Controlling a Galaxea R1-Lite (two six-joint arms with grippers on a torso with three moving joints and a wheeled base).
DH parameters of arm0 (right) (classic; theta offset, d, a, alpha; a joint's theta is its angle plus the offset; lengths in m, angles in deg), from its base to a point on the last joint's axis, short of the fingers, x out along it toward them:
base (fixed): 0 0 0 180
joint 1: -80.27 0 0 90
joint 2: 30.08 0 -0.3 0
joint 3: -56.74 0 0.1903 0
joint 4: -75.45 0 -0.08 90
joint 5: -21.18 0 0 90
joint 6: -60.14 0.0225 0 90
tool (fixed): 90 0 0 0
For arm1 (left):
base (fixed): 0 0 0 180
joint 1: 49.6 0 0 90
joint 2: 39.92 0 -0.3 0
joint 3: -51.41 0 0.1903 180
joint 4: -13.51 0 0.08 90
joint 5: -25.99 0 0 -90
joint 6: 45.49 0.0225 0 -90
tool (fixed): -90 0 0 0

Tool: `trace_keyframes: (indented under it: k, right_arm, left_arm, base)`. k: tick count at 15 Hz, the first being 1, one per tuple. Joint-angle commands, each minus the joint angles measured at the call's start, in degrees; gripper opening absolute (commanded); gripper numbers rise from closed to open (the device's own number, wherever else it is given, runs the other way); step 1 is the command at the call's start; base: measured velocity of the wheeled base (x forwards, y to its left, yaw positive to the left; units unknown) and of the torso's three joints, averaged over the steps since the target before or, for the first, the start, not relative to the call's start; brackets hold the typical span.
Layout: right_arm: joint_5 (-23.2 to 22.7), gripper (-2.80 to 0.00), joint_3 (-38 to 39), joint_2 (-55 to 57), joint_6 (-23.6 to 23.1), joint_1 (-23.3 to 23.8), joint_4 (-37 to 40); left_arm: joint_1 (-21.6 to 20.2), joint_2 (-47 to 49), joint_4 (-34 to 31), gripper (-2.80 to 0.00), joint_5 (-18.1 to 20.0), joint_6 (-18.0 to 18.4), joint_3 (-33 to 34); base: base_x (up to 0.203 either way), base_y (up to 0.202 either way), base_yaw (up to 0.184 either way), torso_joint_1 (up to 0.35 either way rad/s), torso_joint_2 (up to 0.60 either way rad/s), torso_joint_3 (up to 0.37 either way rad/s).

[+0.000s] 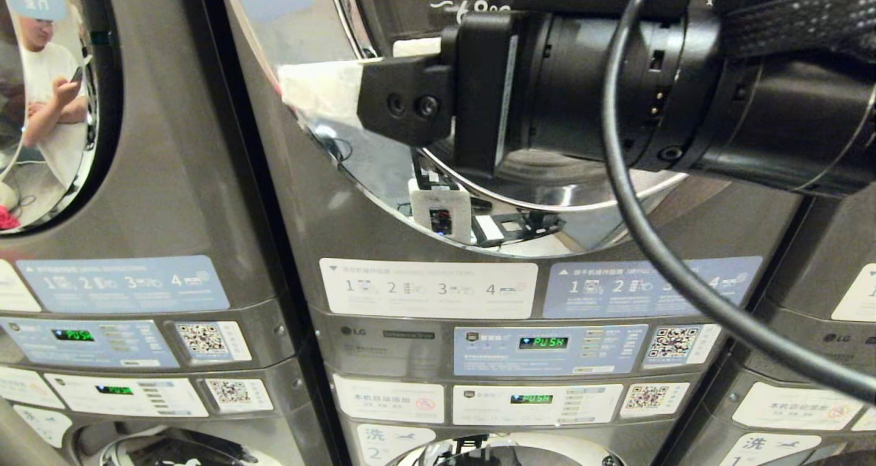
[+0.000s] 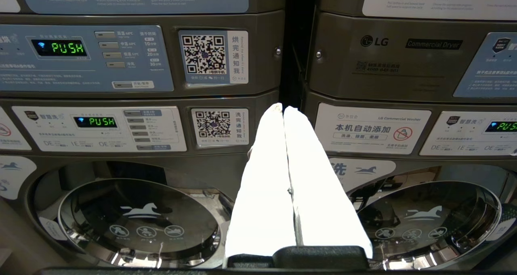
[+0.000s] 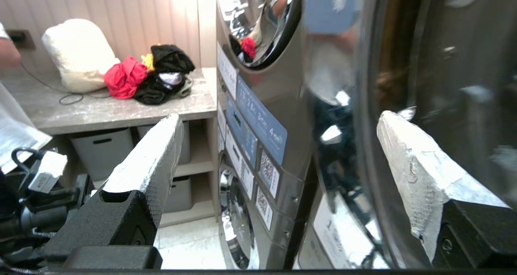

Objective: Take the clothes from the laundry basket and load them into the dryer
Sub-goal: Open the dryer

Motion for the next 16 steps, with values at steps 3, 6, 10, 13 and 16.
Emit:
trace_keyframes:
  k: [3, 6, 10, 13, 16]
  right_arm:
    - [0.22, 0.0, -0.83, -1.56, -0.05, -0.04, -0.16]
    - [0.29, 0.0, -4.55, 1.57, -0.13, -0.04, -0.16]
    - [0.32, 0.0, -7.51, 5.22, -0.3, -0.04, -0.08]
    - [0.4, 0.0, -7.79, 6.62, -0.39, -0.04, -0.14]
    - [1.11, 0.0, -7.89, 7.72, -0.57, -0.04, -0.51]
  left_arm:
    - [0.0, -0.02, 0.0, -2.8, 0.0, 0.02, 0.01]
    - [0.0, -0.02, 0.0, -2.8, 0.0, 0.02, 0.01]
    - [0.0, -0.02, 0.0, -2.8, 0.0, 0.02, 0.01]
    - [0.0, -0.02, 0.0, -2.8, 0.0, 0.02, 0.01]
    - [0.0, -0.02, 0.0, -2.8, 0.0, 0.02, 0.01]
  base:
    - [0.0, 0.0, 0.0, 0.0, 0.0, 0.0]
    - [0.0, 0.0, 0.0, 0.0, 0.0, 0.0]
    - [0.0, 0.0, 0.0, 0.0, 0.0, 0.0]
    - [0.0, 0.0, 0.0, 0.0, 0.0, 0.0]
    - [0.0, 0.0, 0.0, 0.0, 0.0, 0.0]
